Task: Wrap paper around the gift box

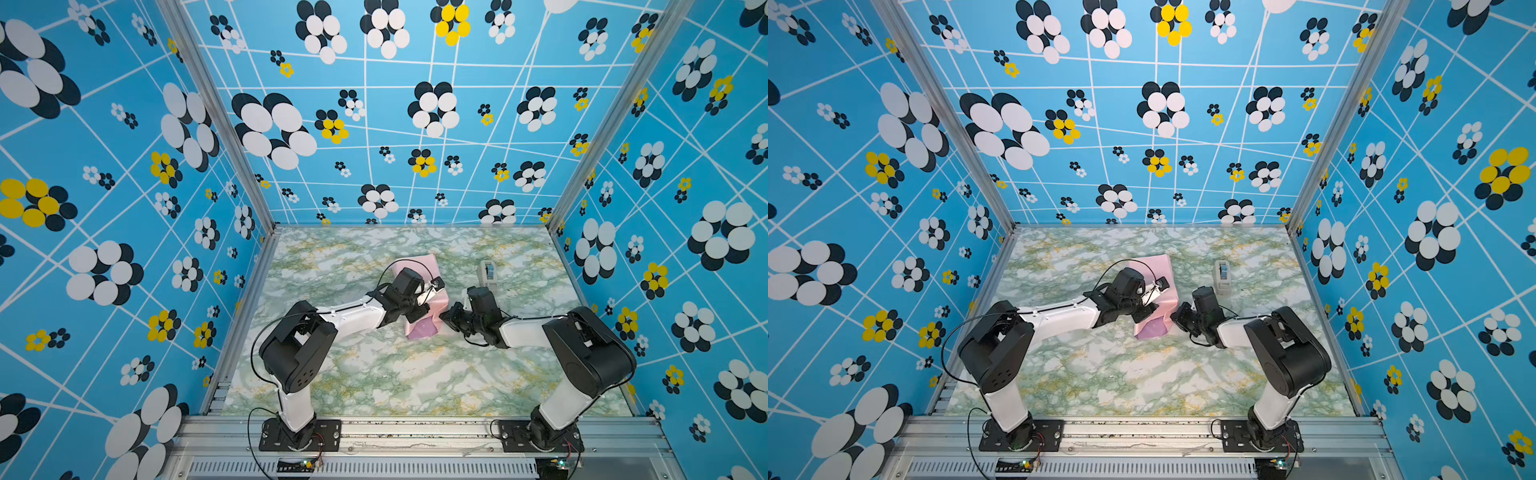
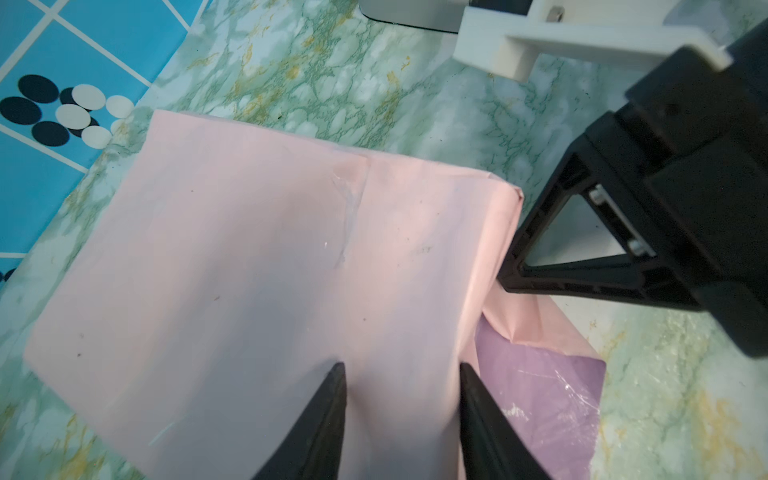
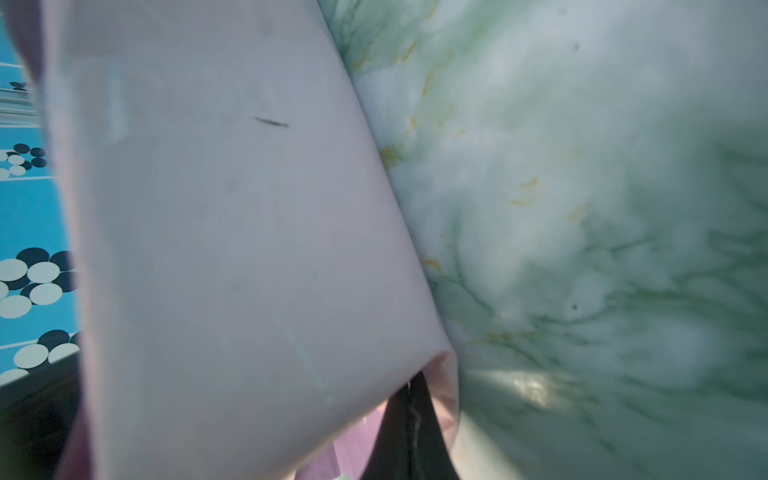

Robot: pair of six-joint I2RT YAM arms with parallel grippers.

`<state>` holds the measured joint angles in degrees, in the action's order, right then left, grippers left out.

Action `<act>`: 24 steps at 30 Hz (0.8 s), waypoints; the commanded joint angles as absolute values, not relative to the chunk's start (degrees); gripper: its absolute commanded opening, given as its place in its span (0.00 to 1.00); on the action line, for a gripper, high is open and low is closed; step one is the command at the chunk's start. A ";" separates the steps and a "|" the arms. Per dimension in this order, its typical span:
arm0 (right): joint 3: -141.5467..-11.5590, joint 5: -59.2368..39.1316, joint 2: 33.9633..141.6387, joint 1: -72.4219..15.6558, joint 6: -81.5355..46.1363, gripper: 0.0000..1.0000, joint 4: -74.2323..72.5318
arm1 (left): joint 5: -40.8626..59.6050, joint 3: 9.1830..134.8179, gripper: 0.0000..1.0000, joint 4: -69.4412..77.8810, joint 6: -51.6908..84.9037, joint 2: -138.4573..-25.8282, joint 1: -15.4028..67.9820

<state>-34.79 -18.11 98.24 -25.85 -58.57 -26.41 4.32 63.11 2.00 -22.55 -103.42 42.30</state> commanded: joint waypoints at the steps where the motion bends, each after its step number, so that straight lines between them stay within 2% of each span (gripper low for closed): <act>1: -34.90 -17.06 99.72 -26.42 -59.14 0.00 -28.40 | 5.86 61.64 0.44 -0.19 -22.58 -105.10 43.07; 7: -33.23 -18.89 101.94 -27.25 -60.10 0.00 -29.55 | 5.69 61.67 0.44 -0.09 -22.32 -105.20 42.99; 24: -26.62 -22.57 98.49 -29.40 -60.80 0.00 -23.34 | 5.10 61.22 0.44 1.04 -20.92 -105.12 42.59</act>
